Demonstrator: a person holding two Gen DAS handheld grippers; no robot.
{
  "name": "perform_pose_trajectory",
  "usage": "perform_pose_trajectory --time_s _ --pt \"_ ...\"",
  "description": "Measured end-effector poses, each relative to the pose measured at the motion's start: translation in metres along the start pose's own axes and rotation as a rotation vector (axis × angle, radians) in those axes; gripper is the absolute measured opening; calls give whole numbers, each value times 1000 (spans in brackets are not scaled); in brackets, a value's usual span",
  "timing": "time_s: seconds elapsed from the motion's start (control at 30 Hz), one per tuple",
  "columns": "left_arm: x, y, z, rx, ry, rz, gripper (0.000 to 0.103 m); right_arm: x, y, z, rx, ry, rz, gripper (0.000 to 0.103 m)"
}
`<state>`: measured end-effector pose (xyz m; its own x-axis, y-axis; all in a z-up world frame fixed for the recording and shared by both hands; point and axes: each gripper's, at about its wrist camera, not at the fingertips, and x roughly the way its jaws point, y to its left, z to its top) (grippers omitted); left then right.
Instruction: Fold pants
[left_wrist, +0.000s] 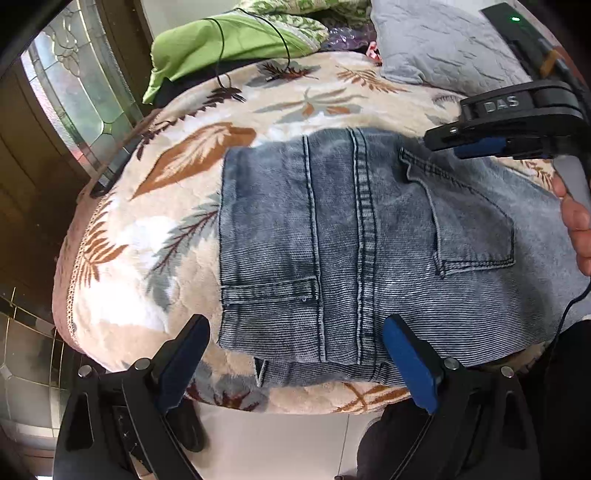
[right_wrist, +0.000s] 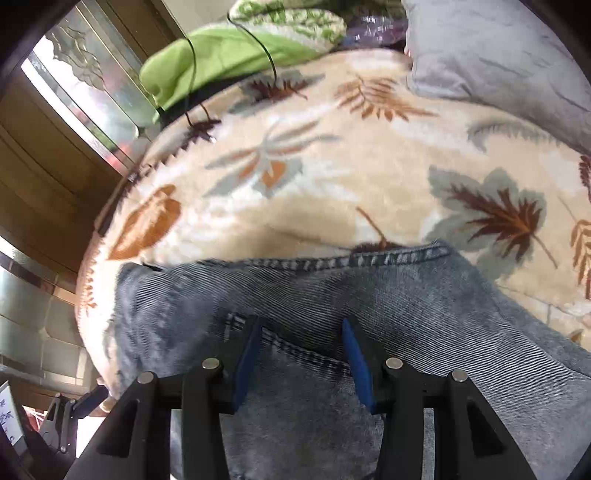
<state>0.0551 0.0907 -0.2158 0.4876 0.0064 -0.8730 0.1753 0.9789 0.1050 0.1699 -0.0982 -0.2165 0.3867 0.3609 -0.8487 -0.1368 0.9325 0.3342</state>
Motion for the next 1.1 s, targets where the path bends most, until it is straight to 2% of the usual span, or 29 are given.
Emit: perform_pose_trajectory --time_s 0.23,0.5,0.83,0.97,1.1 --pt "-27 -25 -2 36 -45 -18 95 -65 -17 -5 13 -120 -8 49" --pt "-44 -75 6 126 -71 -39 95 -135 -97 -35 127 -229 -65 50" --pt "-55 -138 15 231 -61 -16 95 -197 -226 -107 319 -260 -148 51" --pt "-65 -176 23 309 -76 -3 95 -215 -268 -141 387 -274 -153 51" --pt "-74 -223 30 389 -101 -31 95 -241 -307 -183 475 -315 -153 51"
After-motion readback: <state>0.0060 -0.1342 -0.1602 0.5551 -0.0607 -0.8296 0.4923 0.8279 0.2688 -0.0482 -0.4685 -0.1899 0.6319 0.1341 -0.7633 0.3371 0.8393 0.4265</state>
